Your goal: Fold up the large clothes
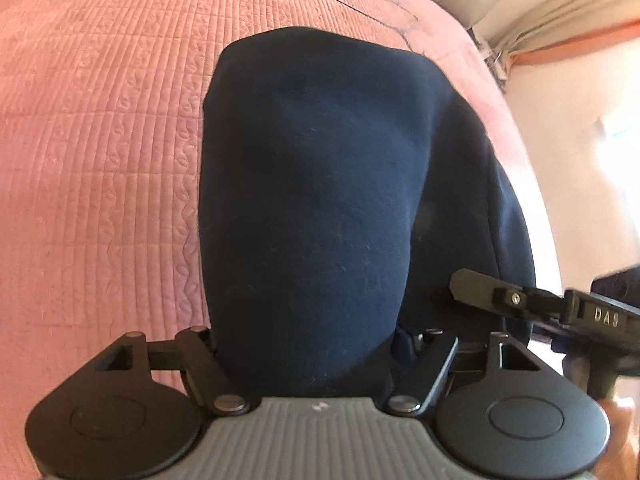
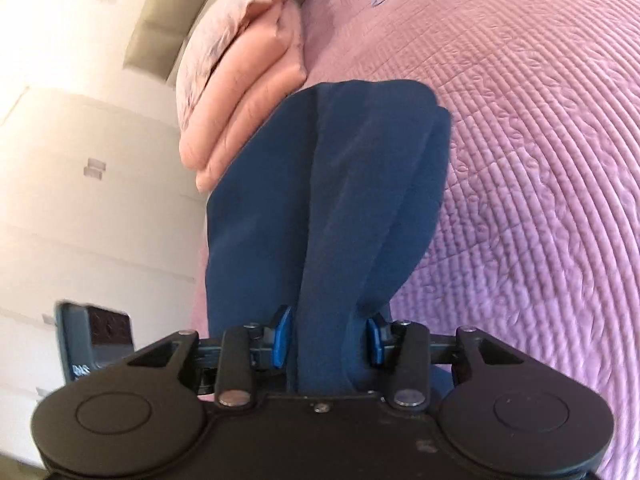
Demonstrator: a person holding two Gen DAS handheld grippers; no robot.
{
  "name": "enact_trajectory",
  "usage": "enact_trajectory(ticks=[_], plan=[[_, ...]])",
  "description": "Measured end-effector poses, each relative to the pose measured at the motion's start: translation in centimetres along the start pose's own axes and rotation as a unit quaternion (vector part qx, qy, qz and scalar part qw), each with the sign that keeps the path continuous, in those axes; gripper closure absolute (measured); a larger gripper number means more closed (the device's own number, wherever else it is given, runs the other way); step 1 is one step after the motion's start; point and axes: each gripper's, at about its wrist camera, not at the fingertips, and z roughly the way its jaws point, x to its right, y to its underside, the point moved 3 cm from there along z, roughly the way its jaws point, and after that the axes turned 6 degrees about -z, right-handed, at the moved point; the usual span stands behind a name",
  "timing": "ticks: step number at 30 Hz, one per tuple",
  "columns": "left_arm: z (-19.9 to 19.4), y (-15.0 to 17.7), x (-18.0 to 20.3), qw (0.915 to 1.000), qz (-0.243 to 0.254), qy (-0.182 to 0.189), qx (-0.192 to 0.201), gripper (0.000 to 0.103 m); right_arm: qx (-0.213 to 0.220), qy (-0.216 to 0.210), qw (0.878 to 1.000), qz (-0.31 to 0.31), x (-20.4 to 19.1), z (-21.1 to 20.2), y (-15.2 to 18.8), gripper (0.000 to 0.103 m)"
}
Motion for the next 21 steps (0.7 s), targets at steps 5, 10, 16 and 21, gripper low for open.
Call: enact_trajectory(ticks=[5,10,16,21], plan=[[-5.0,1.5,-0.7,1.0,0.0,0.009,0.0,0.029,0.003,0.017,1.0,-0.009,-4.9,-1.9,1.6,0.054],[-11.5,4.4,-3.6,0.9989,-0.036,0.029,0.002,0.026,-0.01,-0.009,1.0,-0.008,-10.4,-3.0,4.8,0.054],[-14.1,9.1,-8.3,0.9987,-0.049,0.004,-0.015,0.024,-0.064,-0.007,0.998,0.005,-12.3,-1.0,10.1,0.054],[-9.0,12.0,-14.1,0.9933,-0.103,-0.012,-0.05,0.024,-0.086,0.043,0.995,0.035,-7.3,3.3,14.4,0.056]])
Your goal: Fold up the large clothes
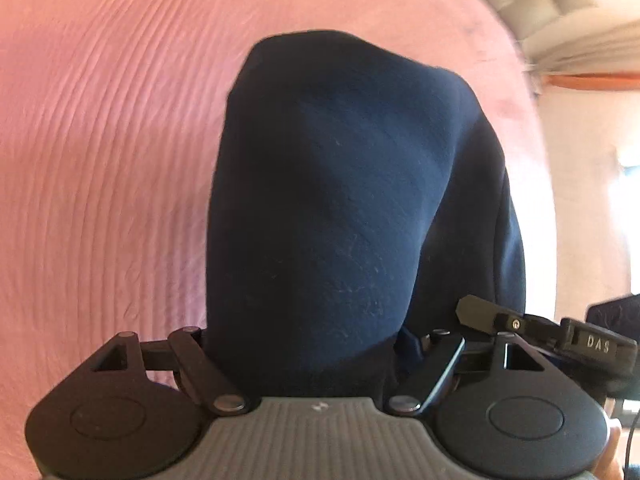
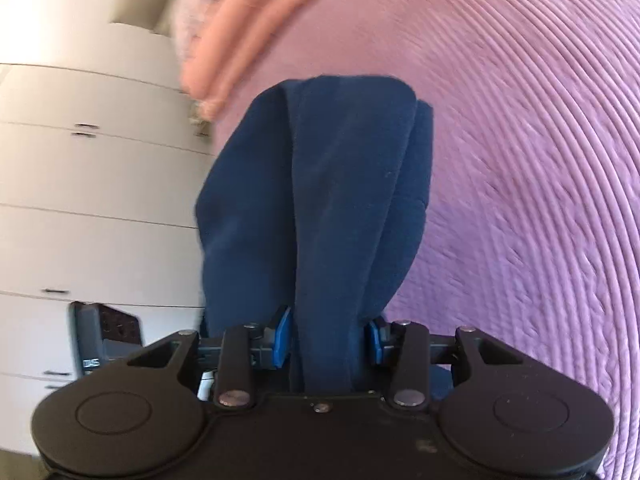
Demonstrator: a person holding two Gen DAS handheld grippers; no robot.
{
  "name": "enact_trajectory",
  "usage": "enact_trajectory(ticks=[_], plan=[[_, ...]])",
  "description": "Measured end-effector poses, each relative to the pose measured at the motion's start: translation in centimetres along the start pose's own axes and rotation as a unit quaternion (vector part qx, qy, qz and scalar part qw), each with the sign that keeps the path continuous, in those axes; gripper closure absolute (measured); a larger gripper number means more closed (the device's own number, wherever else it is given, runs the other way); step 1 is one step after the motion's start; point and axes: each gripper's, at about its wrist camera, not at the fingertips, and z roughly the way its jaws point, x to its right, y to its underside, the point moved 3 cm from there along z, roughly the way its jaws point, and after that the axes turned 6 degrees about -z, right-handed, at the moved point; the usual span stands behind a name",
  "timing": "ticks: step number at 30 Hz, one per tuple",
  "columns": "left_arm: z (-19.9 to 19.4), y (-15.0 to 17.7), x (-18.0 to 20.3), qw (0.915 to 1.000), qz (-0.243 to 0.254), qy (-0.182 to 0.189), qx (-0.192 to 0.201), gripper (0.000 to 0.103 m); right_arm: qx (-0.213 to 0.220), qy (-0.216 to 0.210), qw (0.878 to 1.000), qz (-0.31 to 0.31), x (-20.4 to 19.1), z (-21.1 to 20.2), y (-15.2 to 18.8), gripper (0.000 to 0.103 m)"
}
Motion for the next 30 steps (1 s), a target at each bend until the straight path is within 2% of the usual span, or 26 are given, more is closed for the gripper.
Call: enact_trajectory(ticks=[2,3,4,5,6,9,11,13,15,17,18,19,20,21,23,24,25,29,30], plan=[[2.3,0.6,-2.6,0.9993,-0.013,-0.035,-0.005,0.024,-0.002,0.056,0.998,-0.022,2.6,2.2,0.8,0.064],[3.0,0.5,-3.9,0.9986,-0.016,-0.049,0.004,0.02,-0.003,0.104,0.993,-0.057,3.7,3.0,1.0,0.064],[3.1,0.6,-5.2,0.9992,-0.027,-0.027,0.01,0.011,-0.008,0.136,0.985,-0.107,4.5,3.8,1.2,0.056],[3.3,0.7,-6.3,0.9991,-0.042,-0.008,0.006,0.005,-0.013,0.159,0.974,-0.159,5.1,4.4,1.5,0.031],[3.6,0.9,-6.9,0.999,-0.043,-0.011,-0.002,0.002,-0.011,0.179,0.966,-0.185,5.6,4.6,1.5,0.024],[2.8,1.3,-6.1,0.9983,0.01,-0.056,0.016,0.0,-0.025,0.191,0.967,-0.166,5.3,4.1,0.3,0.026],[1.3,1.5,-4.6,0.9947,0.033,-0.094,0.023,0.003,-0.019,0.222,0.957,-0.185,3.1,2.8,-0.1,0.026],[-0.7,2.5,-3.2,0.9896,0.056,-0.129,0.031,0.003,-0.009,0.231,0.95,-0.211,0.2,1.3,-0.1,0.026],[-1.8,4.1,-2.3,0.986,0.082,-0.142,0.032,0.003,-0.001,0.225,0.948,-0.227,-2.4,0.1,1.1,0.026],[-1.4,5.8,-2.2,0.9854,0.091,-0.144,0.011,0.003,-0.02,0.222,0.943,-0.246,-4.3,1.0,3.3,0.025],[-0.8,6.6,-2.5,0.9855,0.091,-0.143,0.001,0.0,-0.034,0.234,0.936,-0.262,-4.6,2.0,4.4,0.024],[0.0,7.4,-3.0,0.9854,0.09,-0.144,-0.003,0.0,-0.049,0.271,0.92,-0.277,-4.0,3.3,5.5,0.024],[0.9,8.0,-4.0,0.9853,0.09,-0.146,-0.003,0.0,-0.059,0.3,0.911,-0.278,-2.7,4.2,6.1,0.021],[1.5,8.5,-4.7,0.9867,0.087,-0.137,0.003,0.0,-0.063,0.302,0.914,-0.263,-1.0,4.9,6.6,0.014],[2.3,9.1,-5.9,0.9907,0.078,-0.112,0.005,0.0,-0.058,0.286,0.939,-0.18,2.8,5.3,6.7,0.0],[2.4,9.2,-6.3,0.9924,0.069,-0.102,0.003,0.0,-0.06,0.268,0.95,-0.147,4.2,5.2,6.4,0.0],[2.3,9.2,-6.5,0.9928,0.066,-0.1,0.004,0.0,-0.06,0.258,0.954,-0.138,4.6,5.1,6.2,0.0],[1.4,9.3,-5.0,0.9849,0.108,-0.134,0.017,0.0,-0.065,0.263,0.943,-0.194,3.8,4.4,5.7,0.0],[1.5,9.2,-4.7,0.9832,0.111,-0.143,0.018,0.0,-0.063,0.26,0.945,-0.19,3.9,4.1,5.5,0.0]])
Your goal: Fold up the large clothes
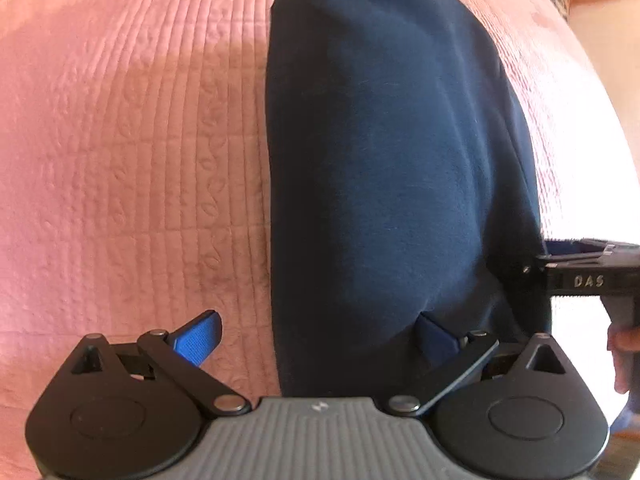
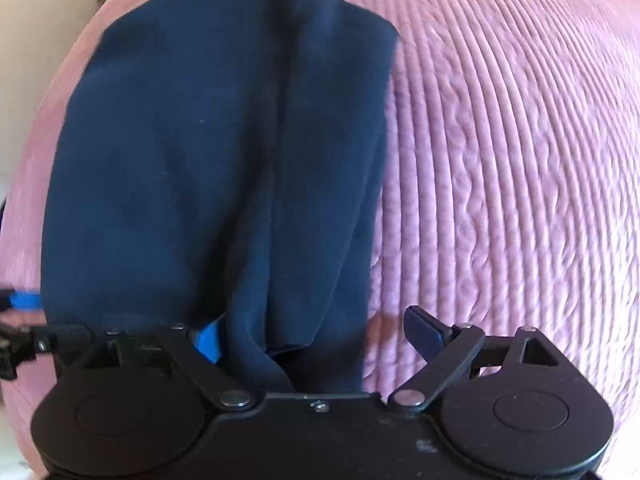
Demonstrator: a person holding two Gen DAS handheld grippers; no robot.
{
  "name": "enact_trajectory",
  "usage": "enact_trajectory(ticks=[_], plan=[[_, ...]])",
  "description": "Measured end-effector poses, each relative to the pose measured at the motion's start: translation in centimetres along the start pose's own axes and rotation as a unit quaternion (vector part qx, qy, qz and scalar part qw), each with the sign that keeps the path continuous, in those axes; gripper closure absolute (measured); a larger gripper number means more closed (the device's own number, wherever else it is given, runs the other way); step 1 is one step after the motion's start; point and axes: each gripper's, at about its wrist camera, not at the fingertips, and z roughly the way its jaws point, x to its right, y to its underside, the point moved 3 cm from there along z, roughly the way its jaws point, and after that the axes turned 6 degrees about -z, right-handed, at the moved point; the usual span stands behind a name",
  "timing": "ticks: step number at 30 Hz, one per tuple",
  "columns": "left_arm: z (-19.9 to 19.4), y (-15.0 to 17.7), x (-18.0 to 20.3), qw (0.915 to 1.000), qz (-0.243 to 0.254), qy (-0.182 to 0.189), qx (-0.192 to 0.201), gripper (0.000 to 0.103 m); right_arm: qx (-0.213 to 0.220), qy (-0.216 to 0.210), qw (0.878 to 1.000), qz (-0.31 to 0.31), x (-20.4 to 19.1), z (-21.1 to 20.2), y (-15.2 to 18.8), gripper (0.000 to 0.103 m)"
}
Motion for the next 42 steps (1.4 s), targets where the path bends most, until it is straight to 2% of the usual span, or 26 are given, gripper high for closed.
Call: enact_trajectory(ticks=[3,6,7,10,12,15,17,20,25,30,42], plan=[[-0.9,0.1,0.6,0.9995,-0.004,-0.031,-0.002,0.0,-0.003,-0.016,0.999,0.044,1.4,-0.5,0.4,0.0],[-2.0,0.7,0.6,0.998,-0.006,-0.063,-0.003,0.0,-0.004,-0.001,0.999,0.054,2.8,-1.6,1.6,0.0],[-2.3,1.0,0.8,0.9969,-0.003,-0.079,-0.004,0.0,-0.012,0.017,0.999,0.05,3.1,-2.0,1.9,0.0],[-2.7,1.4,1.7,0.9913,0.011,-0.13,-0.018,0.0,-0.051,0.106,0.993,0.018,3.6,-3.9,2.7,0.002],[-3.3,2.2,2.3,0.9872,0.03,-0.156,-0.016,0.0,-0.048,0.09,0.995,0.017,2.7,-6.0,2.9,0.003],[-4.4,3.0,3.6,0.9835,0.053,-0.172,-0.011,0.0,-0.041,0.078,0.996,-0.008,-0.5,-8.9,2.7,0.003],[-5.5,3.3,4.5,0.9829,0.054,-0.176,-0.011,0.0,-0.045,0.086,0.994,-0.041,-3.5,-10.4,3.3,0.003],[-7.1,3.5,5.7,0.9839,0.053,-0.17,0.002,0.0,-0.045,0.111,0.991,-0.062,-5.8,-12.6,3.7,0.002],[-10.0,3.4,7.6,0.9852,0.045,-0.162,0.034,0.001,-0.034,0.092,0.995,-0.024,-6.1,-15.9,4.3,0.002],[-11.6,3.0,8.1,0.9906,0.007,-0.131,0.038,0.001,-0.041,0.095,0.995,-0.011,-5.8,-15.4,4.9,0.002],[-10.2,3.2,8.0,0.9924,-0.007,-0.121,0.023,0.001,-0.056,0.079,0.995,0.0,-6.1,-14.4,5.5,0.002]])
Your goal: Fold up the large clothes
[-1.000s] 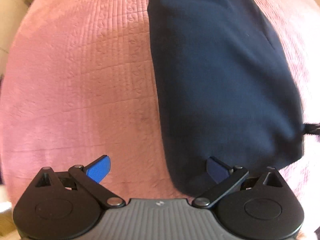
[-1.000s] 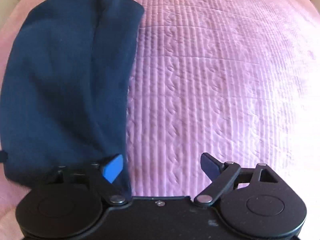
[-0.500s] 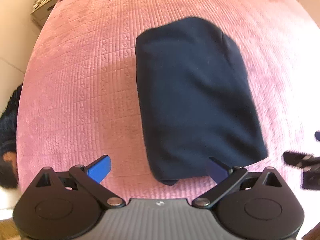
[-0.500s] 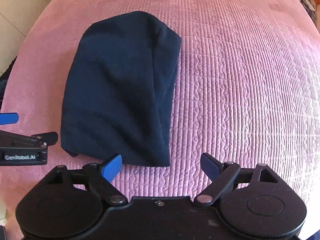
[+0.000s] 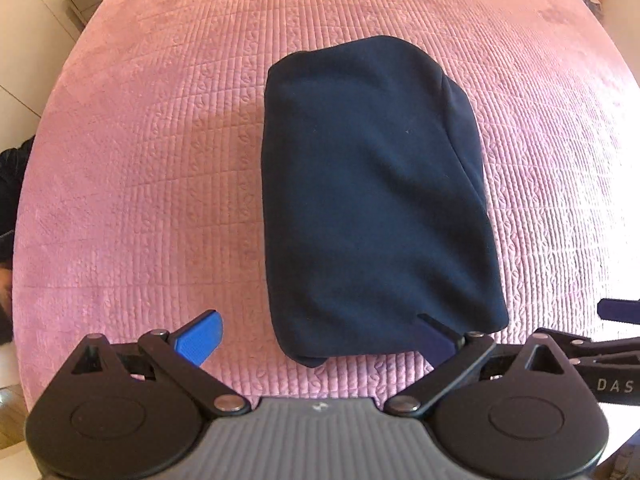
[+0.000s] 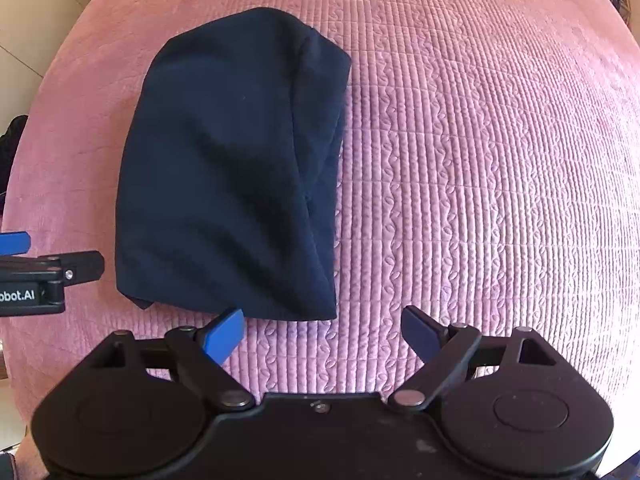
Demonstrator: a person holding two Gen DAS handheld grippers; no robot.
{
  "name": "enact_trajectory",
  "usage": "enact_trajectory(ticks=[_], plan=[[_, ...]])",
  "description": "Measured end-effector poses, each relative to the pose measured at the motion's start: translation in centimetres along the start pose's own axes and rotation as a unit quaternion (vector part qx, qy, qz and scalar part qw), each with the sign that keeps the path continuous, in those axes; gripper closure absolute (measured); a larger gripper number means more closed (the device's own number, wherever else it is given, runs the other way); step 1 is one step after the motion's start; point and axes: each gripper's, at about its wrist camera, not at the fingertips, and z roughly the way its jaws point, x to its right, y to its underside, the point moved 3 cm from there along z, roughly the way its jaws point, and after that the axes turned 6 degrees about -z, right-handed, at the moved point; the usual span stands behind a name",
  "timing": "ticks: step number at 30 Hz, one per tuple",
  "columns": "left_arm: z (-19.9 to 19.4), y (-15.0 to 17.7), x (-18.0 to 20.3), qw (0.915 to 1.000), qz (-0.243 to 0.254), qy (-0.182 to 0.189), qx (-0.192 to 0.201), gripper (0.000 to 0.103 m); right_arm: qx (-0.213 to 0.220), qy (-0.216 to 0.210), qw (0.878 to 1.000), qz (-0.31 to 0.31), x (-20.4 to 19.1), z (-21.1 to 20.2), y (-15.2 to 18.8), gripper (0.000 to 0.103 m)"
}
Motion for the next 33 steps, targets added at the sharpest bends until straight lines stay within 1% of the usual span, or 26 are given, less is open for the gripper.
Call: enact_trajectory(ticks=[2,5,10,14,18,23,27,33], plan=[[0.2,0.0,0.1,1.0,0.001,-0.002,-0.001,0.001,-0.004,-0.003,1.0,-0.001,0.0,0.2,0.1,0.002],[0.5,-0.1,0.0,1.0,-0.003,0.007,-0.005,0.001,-0.009,0.0,1.0,0.004,0.1,0.5,0.1,0.002],[1.1,-0.4,0.0,0.9999,-0.004,0.005,-0.01,0.001,-0.014,0.003,1.0,0.008,0.4,0.9,0.2,0.002],[1.2,-0.5,0.1,1.0,0.001,-0.003,-0.002,0.001,-0.019,0.003,1.0,0.007,0.5,1.3,0.3,0.002],[1.4,-0.9,0.2,1.0,0.0,0.0,-0.004,0.001,-0.025,0.008,1.0,0.005,0.3,1.7,0.2,0.002],[1.6,-0.8,0.3,1.0,0.003,-0.002,-0.005,0.001,-0.026,0.014,1.0,0.009,0.5,1.7,0.1,0.002],[1.7,-0.6,0.5,0.9999,0.009,-0.008,-0.002,0.001,-0.025,0.009,1.0,0.013,0.4,1.7,0.2,0.002],[1.5,-0.6,0.7,0.9999,0.01,-0.006,-0.002,0.001,-0.025,0.01,1.0,0.007,0.2,1.6,-0.1,0.002]])
